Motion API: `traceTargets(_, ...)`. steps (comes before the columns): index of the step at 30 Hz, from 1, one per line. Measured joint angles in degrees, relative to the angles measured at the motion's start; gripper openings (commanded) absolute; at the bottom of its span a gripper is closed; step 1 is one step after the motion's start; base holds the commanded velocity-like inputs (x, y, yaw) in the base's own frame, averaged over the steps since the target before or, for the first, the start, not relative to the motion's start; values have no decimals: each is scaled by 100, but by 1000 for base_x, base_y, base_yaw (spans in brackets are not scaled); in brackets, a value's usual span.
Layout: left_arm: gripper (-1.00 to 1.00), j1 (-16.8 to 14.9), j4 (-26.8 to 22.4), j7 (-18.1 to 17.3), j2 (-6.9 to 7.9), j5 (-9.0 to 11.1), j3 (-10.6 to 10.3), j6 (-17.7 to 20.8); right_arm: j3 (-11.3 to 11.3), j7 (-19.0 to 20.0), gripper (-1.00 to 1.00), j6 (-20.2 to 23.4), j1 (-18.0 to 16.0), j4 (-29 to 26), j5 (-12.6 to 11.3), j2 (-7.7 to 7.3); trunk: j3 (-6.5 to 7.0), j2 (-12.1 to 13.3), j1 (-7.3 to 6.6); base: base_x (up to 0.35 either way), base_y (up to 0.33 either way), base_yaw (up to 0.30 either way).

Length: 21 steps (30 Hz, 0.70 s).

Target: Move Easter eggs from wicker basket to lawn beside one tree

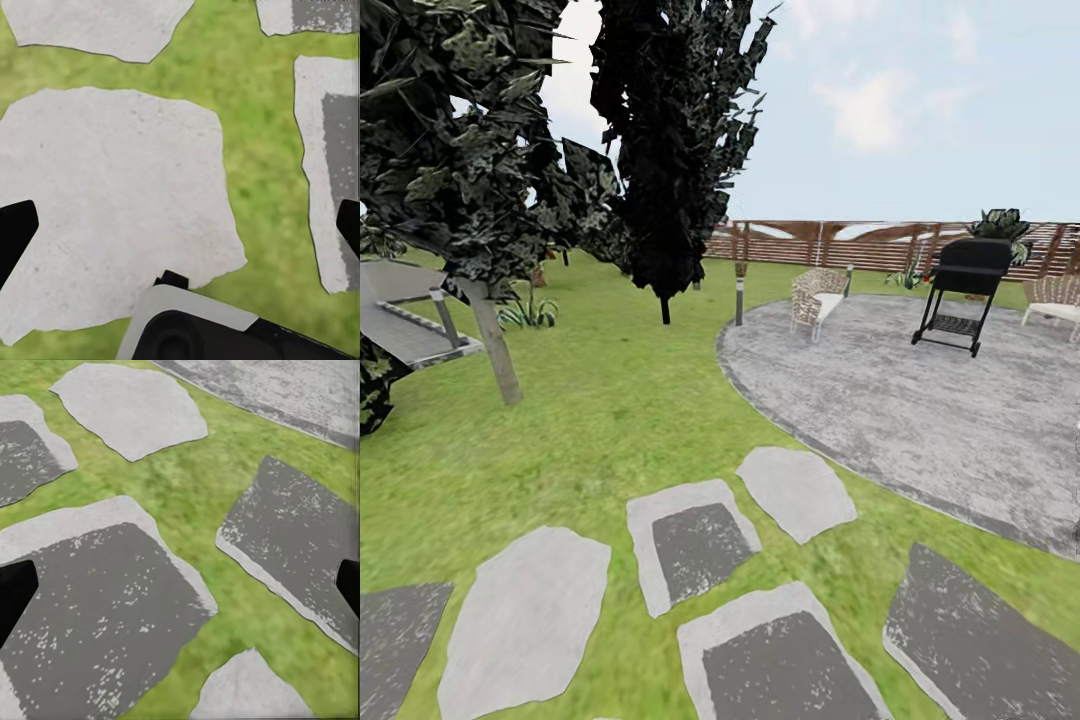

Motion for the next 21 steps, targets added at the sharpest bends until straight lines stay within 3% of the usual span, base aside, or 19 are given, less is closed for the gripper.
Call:
traceTargets(6,100,-2,-10,10,7,22,10,14,0,0,100,0,-1,1,-1,0,18,-1,-2,182,0,-150)
traceTargets(21,100,-3,-11,10,-1,13,10,16,-6,-1,100,15,-1,-15,-8,9,19,-1,-3,326,0,-3)
